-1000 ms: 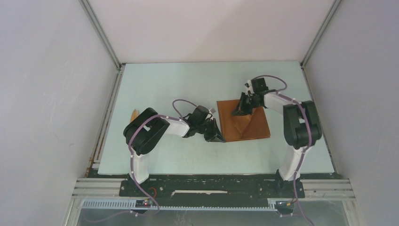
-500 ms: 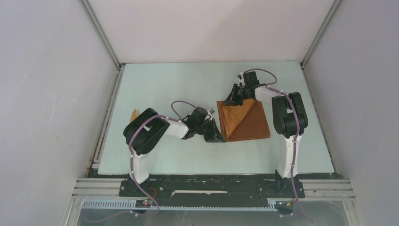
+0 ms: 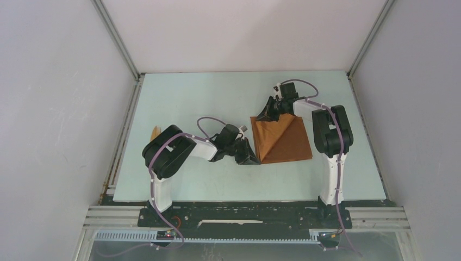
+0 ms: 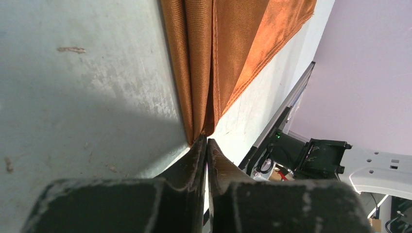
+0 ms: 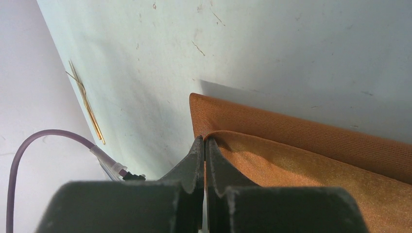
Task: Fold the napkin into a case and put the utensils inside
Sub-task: Fold the top corner of the square-folded napkin at the center of the board.
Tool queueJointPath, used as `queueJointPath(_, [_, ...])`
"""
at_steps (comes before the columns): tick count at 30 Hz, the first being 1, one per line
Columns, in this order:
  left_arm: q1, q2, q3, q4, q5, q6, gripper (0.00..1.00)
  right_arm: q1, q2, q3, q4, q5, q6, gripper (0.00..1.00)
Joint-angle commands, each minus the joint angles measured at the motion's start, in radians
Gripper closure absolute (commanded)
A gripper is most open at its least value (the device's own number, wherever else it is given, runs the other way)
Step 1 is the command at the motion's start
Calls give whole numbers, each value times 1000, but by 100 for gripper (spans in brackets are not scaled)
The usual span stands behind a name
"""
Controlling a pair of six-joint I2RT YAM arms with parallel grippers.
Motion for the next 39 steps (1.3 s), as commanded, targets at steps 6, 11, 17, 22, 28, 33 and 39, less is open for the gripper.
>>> queueJointPath(6, [9, -80, -5, -71, -34, 55, 85, 0, 2, 33, 42, -29, 14, 100])
queueJointPath(11, [8, -96, -18, -41, -15, 54, 80, 0, 2, 27, 42, -34, 11, 100])
queueJointPath(17, [13, -118, -15, -29, -3, 54, 75, 1, 3, 24, 44, -36, 8, 100])
queueJointPath(22, [20, -125, -14, -30, -5, 59, 74, 0, 4, 25, 45, -37, 8, 100])
queueJointPath(28, [23, -92, 8, -32, -8, 58, 86, 0, 11, 25, 46, -39, 9, 100])
queueJointPath(33, [23, -47, 29, -30, -9, 58, 90, -1, 12, 27, 56, -41, 15, 100])
queueJointPath(39, [23, -16, 39, -37, -17, 56, 92, 4, 18, 28, 62, -41, 22, 100])
